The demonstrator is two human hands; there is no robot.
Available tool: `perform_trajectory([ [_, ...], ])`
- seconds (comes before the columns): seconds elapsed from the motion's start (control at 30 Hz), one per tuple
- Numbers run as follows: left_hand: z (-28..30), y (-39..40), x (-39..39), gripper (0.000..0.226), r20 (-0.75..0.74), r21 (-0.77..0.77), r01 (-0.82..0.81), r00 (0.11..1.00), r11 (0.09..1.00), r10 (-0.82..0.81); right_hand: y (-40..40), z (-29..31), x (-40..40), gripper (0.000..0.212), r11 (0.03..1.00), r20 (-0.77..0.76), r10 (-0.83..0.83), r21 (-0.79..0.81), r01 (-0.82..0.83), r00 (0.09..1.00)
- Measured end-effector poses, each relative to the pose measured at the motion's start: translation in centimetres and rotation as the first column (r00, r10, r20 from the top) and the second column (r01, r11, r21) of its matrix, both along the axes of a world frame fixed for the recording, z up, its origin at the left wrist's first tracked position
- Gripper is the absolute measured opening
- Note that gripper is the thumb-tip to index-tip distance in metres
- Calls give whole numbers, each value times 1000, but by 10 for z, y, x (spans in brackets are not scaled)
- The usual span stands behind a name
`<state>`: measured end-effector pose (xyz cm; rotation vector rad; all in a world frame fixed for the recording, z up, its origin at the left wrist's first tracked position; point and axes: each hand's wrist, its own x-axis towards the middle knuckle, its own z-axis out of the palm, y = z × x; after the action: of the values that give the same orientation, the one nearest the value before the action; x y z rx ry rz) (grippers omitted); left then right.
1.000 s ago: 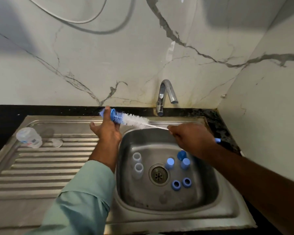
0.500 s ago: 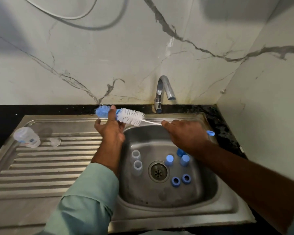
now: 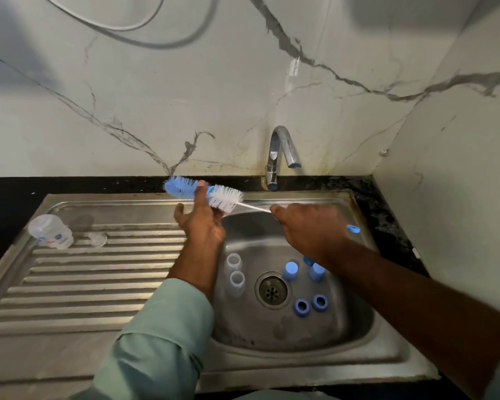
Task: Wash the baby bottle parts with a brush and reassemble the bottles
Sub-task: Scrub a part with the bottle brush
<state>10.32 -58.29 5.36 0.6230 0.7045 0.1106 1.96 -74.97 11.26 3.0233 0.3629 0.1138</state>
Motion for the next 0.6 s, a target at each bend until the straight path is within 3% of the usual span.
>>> perform_trajectory([
  [0.1, -5, 34, 11, 82, -74, 48, -214, 973, 976, 218, -21, -6, -12, 40, 999, -57, 23, -32, -25, 998],
  [0.17, -9, 37, 12, 75, -110, 87, -234, 964, 968, 243, -26, -8, -19, 42, 997, -104, 32, -69, -39, 994],
  [0.23, -11, 33, 12, 61, -112, 120, -213, 968, 970, 226, -27, -10, -20, 39, 999, -162, -2, 51, 10, 987],
  [0.27, -12, 34, 13, 52, -137, 149, -185, 969, 972, 205, -31, -13, -20, 34, 973, -240, -38, 210, 90, 970],
  [0.3, -15, 40, 16, 43, -162, 170, -161, 969, 972, 189, -38, -14, -20, 26, 886, -383, -55, 407, 222, 922],
  [0.33, -17, 49, 19, 35, -156, 156, -165, 969, 974, 190, -48, -13, -21, 21, 724, -532, -36, 569, 389, 846],
  [0.37, -18, 59, 24, 31, -109, 115, -183, 975, 976, 196, -58, -10, -23, 19, 557, -643, -9, 633, 538, 766],
  [0.4, -20, 67, 29, 30, -54, 86, -169, 983, 982, 174, -69, -7, -26, 17, 448, -700, 4, 640, 624, 715],
  [0.47, -23, 70, 37, 30, 11, 99, -48, 999, 994, 47, -77, -1, -30, 16, 362, -700, -30, 658, 660, 714],
  [0.53, -24, 52, 37, 30, 19, 88, 117, 993, 989, -119, -65, -1, -33, 15, 359, -625, -108, 701, 616, 773],
  [0.6, -22, 28, 28, 35, 47, 54, 253, 966, 966, -256, -43, -10, -37, 13, 345, -548, -87, 767, 541, 832],
])
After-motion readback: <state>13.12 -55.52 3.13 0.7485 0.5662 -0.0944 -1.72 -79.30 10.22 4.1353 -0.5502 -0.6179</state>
